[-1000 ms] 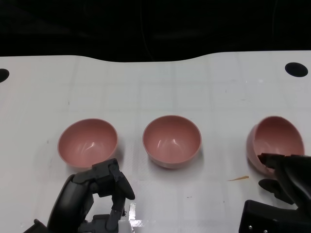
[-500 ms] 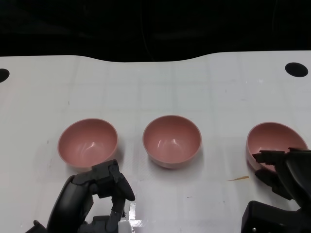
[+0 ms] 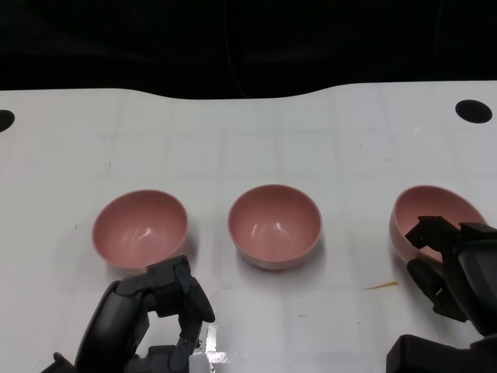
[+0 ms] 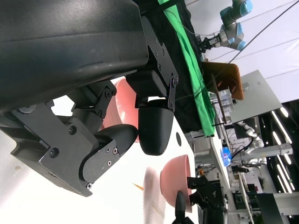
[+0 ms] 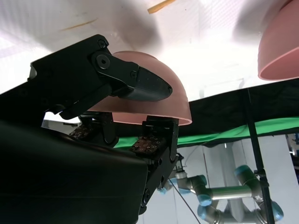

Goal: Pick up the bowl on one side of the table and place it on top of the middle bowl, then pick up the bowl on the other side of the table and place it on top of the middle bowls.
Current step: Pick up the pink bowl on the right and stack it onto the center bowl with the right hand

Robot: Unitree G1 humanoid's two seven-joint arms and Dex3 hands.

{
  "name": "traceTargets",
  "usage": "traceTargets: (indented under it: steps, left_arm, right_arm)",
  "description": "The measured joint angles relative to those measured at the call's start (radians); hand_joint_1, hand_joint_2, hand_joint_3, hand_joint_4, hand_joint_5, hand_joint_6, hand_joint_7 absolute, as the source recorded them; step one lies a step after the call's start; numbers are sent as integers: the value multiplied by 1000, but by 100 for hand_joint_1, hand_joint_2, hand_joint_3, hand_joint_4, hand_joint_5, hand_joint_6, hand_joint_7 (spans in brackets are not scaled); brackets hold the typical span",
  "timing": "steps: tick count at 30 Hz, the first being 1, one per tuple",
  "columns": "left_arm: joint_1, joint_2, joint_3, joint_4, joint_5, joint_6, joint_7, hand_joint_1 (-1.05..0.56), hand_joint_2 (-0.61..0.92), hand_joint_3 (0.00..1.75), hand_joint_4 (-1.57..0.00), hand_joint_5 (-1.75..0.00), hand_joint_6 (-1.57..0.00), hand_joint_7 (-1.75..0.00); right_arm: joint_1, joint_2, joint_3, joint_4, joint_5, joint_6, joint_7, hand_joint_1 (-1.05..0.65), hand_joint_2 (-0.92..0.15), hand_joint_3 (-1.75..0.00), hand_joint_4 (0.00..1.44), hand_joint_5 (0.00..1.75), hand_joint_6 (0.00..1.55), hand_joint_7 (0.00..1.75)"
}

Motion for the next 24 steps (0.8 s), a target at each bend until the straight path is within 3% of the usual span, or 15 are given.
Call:
traceTargets:
  steps: [6,19,24]
  left_arm:
    - [0,0,0,0,-1,0,0,-14,39,139,-85,-175,-78,-154]
    - [-11,-3,0,5,11,0,0,-13,38,141,-85,-175,-78,-150]
    - [-17,-5,0,11,12,0,0,-13,38,140,-85,-175,-79,-149]
  right_arm:
    - [4,-1,2,-19,-23,-12,-18,-13,-36,-118,94,175,80,149]
    - [31,-1,6,-109,-42,-47,-31,-13,-31,-128,95,175,84,147]
    - [40,0,6,-150,-46,-48,-21,-14,-29,-134,94,175,90,138]
